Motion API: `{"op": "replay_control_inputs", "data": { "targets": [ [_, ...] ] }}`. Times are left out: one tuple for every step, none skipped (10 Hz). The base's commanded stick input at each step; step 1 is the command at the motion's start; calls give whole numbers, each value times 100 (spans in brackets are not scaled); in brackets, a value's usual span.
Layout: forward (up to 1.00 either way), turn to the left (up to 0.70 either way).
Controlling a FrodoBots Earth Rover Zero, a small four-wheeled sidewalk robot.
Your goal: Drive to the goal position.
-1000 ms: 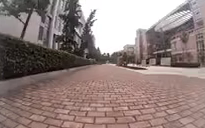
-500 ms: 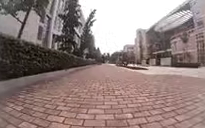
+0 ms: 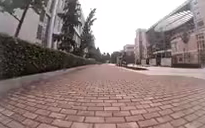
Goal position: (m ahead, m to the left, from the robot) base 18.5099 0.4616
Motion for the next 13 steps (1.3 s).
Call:
{"op": "replay_control_inputs", "data": {
  "targets": [
    [45,0],
    [45,0],
    [45,0],
    [45,0],
    [45,0],
    [45,0],
    [45,0],
    [45,0],
    [45,0],
    [45,0],
    [45,0],
    [45,0],
    [45,0]
  ]
}}
